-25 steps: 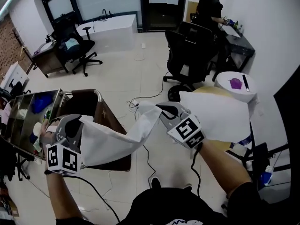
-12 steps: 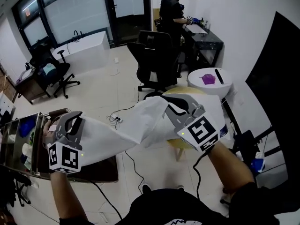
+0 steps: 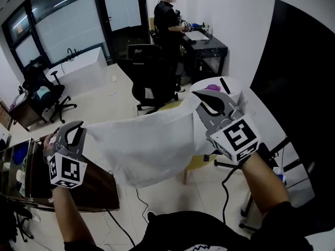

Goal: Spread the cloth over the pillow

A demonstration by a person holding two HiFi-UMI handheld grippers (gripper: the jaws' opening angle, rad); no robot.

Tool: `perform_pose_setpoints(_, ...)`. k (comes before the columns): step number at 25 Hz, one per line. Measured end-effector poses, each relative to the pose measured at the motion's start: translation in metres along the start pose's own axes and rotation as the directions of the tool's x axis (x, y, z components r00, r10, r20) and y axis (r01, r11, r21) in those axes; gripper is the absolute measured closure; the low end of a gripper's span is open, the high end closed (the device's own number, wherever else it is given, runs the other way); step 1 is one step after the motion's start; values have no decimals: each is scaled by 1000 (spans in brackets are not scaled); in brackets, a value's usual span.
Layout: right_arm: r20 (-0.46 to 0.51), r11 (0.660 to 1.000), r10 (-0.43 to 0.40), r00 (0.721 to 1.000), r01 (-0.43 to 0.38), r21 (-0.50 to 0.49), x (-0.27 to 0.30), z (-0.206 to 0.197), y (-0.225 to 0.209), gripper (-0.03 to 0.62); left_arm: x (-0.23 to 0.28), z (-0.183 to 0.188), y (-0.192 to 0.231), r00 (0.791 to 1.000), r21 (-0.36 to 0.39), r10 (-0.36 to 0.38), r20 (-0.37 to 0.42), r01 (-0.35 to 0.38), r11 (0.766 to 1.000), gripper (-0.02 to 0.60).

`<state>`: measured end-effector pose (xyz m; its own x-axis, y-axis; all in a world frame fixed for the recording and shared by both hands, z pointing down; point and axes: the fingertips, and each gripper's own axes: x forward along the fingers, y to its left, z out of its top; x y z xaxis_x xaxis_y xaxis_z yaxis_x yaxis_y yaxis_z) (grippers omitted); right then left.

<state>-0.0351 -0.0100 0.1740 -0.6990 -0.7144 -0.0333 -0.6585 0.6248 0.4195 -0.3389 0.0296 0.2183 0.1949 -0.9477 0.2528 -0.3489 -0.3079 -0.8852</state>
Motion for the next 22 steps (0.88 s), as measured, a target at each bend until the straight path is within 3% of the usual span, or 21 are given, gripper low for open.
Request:
perform_pose_setpoints(5,-32,997,-72,997,71,-27,-40,-16,-53,585,32,40,-24,998,-32,-44,42,46,998,580)
perform_pose_setpoints(10,-72,993,-119,990,117,-30,-55,-40,-83,585,63,67,-32,994,-3,-84,76,84,996,580)
perform_pose_setpoints(22,-169,944,-307,936,278,-177,-11,-87,-165,585,172,82,18,972,97,-98,212,79,992,580)
